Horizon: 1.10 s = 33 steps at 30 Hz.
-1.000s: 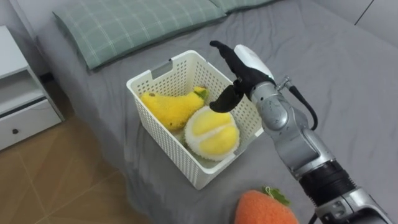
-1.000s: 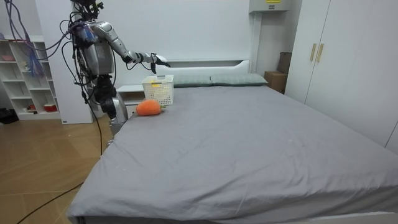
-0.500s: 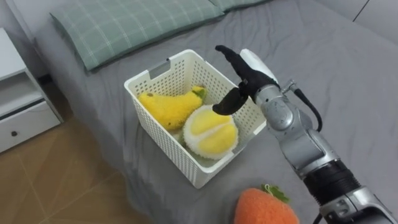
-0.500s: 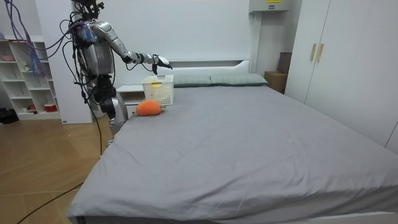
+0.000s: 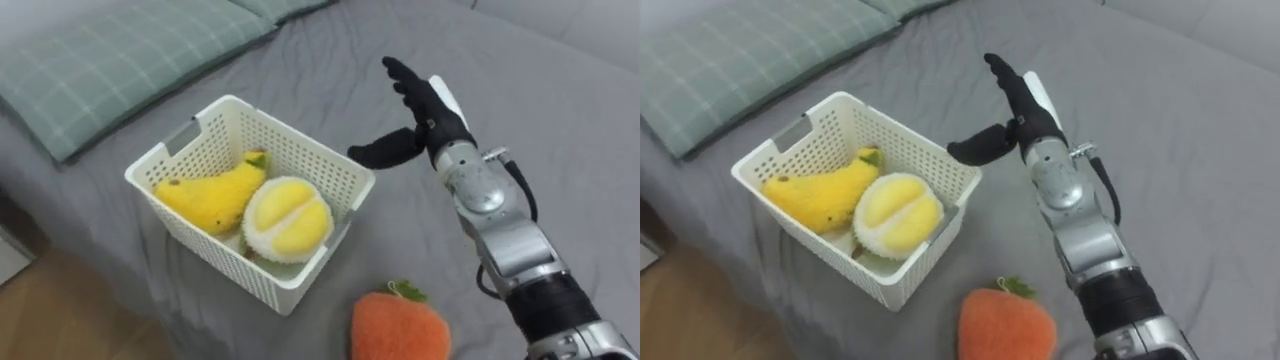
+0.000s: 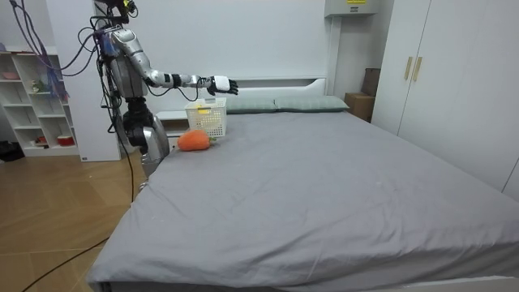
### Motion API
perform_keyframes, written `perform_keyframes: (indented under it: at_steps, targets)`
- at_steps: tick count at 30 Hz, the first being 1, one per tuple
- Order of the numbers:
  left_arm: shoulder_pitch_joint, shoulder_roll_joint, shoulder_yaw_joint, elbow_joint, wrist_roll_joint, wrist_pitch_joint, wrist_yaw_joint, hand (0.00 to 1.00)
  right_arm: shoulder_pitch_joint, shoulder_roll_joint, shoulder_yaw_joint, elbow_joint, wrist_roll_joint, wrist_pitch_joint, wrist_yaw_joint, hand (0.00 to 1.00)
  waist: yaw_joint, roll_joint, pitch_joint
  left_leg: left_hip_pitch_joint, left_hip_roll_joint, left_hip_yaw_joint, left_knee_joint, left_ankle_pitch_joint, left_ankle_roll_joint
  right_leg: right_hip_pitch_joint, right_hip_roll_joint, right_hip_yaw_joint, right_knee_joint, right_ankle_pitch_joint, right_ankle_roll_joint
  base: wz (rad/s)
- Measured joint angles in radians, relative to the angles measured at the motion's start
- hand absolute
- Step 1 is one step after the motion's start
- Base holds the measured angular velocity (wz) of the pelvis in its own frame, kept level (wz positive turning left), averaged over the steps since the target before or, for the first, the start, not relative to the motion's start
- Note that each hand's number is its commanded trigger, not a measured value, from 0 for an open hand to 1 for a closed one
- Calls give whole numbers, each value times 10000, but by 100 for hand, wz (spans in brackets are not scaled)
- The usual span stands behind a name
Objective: Collect toys from the bed
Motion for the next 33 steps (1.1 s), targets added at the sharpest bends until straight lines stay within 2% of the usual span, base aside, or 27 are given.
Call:
perform_keyframes:
  at_steps: [2,4,6,9,15,20,27,33]
  targets:
    - [1,-3,3,0,-31,-251,12,0,488,-2,-102,-151,-13,-52,17,0,-320,48,-16,57,84,280,-80,-23,0,-92,64,289,-13,58,-15,-40]
    - [-2,0,0,0,-22,-359,16,0,856,-2,-101,-161,-23,-184,40,0,-526,85,-29,145,153,515,-148,-52,-8,-85,96,346,-43,101,-23,-37]
    - [-2,-33,4,0,-33,-511,16,0,1202,-38,-102,-165,-16,-183,58,0,-640,133,-33,221,205,687,-151,-110,-14,-90,133,534,-40,106,-27,-33]
    - [13,-52,-20,14,-338,-540,42,0,1561,-45,-92,-166,46,-183,277,0,-766,202,-40,311,309,974,-162,-213,-27,-104,216,817,-42,137,-52,-31]
    - [74,-63,-26,24,-803,-711,73,0,2233,-15,69,256,-494,-203,798,0,-827,246,-30,405,394,1068,-159,-294,-81,-89,283,751,-53,140,-60,-6]
    - [171,-127,-24,35,-1200,-908,120,0,2765,200,433,1053,-1124,-157,1529,0,-840,266,-16,400,407,1060,-193,-313,-84,-95,277,541,-57,141,-60,0]
    - [232,-148,-40,15,-1214,-934,146,0,2853,327,477,1057,-1902,-156,2015,0,-831,313,6,304,369,930,-155,-368,-75,-58,280,494,-63,140,-61,3]
    - [325,-210,-43,8,-1506,-950,305,0,2864,441,1331,1238,-2878,-67,2419,0,-667,312,9,256,345,774,-136,-369,-71,-55,261,167,-69,140,-61,6]
